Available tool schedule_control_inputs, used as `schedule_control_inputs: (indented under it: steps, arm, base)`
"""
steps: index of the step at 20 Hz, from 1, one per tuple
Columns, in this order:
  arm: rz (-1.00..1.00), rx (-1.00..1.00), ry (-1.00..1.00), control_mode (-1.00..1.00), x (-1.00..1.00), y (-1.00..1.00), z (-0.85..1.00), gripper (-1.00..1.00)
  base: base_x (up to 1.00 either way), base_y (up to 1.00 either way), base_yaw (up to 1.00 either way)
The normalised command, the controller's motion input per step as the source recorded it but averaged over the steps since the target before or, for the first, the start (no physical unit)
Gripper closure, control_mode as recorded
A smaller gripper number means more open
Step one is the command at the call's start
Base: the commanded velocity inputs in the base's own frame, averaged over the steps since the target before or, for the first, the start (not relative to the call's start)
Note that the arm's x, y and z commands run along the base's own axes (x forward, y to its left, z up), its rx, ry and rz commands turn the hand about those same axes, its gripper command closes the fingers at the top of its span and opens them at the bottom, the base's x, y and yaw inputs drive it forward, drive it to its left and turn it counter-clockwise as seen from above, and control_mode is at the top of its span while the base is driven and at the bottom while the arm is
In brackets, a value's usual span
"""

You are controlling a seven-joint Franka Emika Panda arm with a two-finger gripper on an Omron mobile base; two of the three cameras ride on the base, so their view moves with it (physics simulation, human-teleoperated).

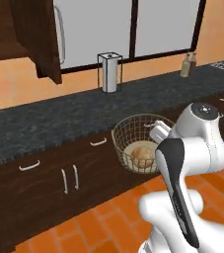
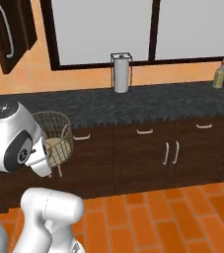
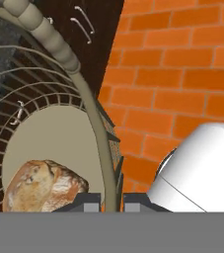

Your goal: Open the cabinet, pick up the bread from the cabinet and place it in the basket. Then move the basket to the dining counter.

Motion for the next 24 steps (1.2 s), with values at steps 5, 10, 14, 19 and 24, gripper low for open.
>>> schedule_control_inputs:
  steps: [5,10,14,19,24]
  arm:
    - [0.0,0.0,0.0,1.0,0.0,0.0,0.0,1.0]
    - [0.0,0.0,0.0,1.0,0.0,0.0,0.0,1.0]
    - [0.0,0.0,0.0,1.0,0.0,0.0,0.0,1.0]
    - [0.0,0.0,0.0,1.0,0.0,0.0,0.0,1.0]
    - [0.0,0.0,0.0,1.0,0.0,0.0,0.0,1.0]
  base:
    - [0.0,0.0,-1.0]
    - [0.0,0.0,-1.0]
    - [0.0,0.0,-1.0]
    - [0.09,-0.67,-0.69]
    - [0.09,-1.0,-0.31]
